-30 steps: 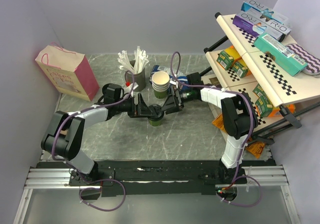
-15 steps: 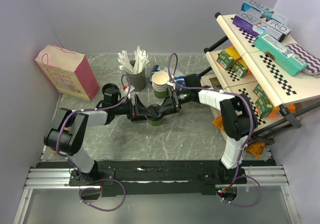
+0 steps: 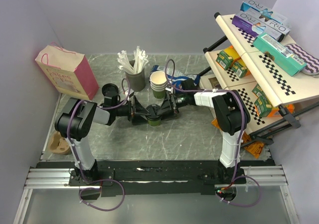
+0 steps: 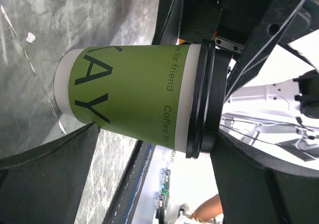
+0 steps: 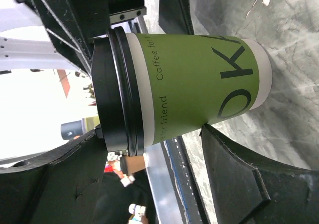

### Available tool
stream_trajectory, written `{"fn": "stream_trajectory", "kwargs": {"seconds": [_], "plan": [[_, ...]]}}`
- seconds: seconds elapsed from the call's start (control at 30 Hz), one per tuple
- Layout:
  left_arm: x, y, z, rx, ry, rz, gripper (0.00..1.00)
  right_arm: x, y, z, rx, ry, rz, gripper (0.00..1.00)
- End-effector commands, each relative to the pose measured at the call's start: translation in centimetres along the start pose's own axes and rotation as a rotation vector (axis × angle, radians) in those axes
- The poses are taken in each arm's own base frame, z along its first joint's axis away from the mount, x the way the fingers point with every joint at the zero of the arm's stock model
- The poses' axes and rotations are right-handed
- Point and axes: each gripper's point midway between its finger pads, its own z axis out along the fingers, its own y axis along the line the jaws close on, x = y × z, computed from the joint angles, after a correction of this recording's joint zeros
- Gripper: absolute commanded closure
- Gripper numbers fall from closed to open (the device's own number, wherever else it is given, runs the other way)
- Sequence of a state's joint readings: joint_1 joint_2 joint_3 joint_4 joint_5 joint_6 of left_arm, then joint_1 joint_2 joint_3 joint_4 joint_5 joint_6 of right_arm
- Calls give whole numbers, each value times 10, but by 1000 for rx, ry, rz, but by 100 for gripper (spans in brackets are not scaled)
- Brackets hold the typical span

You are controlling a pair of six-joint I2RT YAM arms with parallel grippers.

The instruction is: Pack the takeout coffee

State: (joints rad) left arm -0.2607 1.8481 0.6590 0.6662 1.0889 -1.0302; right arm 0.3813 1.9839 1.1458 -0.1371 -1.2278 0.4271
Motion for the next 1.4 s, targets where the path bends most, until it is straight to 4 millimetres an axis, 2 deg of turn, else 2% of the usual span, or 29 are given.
{"fn": "stream_trajectory", "kwargs": {"seconds": [0.0,0.13,0.27,0.33,0.37,0.6,0.77,0.83,0.87,0.93,1.0,1.03,1.1,1.13,1.23,1.37], "plan": [[-8,40,5,-90,-64,-62,7,10,-36,11,83,-27,20,27],[-12,68,6,-205,-82,-100,10,8,-47,6,129,-80,37,30],[-16,91,4,-325,-90,-90,13,12,-68,3,225,-93,86,33],[-12,112,-1,-441,-89,-107,16,9,-76,1,272,-114,89,34],[-17,114,0,-462,-88,-96,16,7,-78,0,288,-117,92,34],[0,151,-7,-636,-54,-137,18,13,-103,-6,422,-98,148,40],[0,158,-4,-636,-40,-146,18,21,-114,-7,451,-90,174,43],[-4,149,2,-584,-29,-128,17,16,-108,-5,420,-105,163,42],[-12,138,6,-534,-41,-84,17,15,-103,-4,393,-111,156,41],[-14,113,12,-436,-32,-52,15,7,-78,-4,309,-131,90,37],[-30,76,18,-304,-63,55,12,-1,-56,-5,232,-137,21,33],[-28,61,19,-240,-44,69,11,-6,-45,-7,213,-145,-22,30],[-36,32,19,-159,-55,144,10,-12,-31,-12,177,-159,-60,26],[-33,20,20,-114,-29,149,9,-18,-17,-13,140,-166,-109,23],[-35,-4,18,-52,-14,192,7,-21,-4,-16,107,-157,-132,17],[-40,-13,16,-30,-10,202,2,-24,2,-19,79,-156,-124,10]]}}
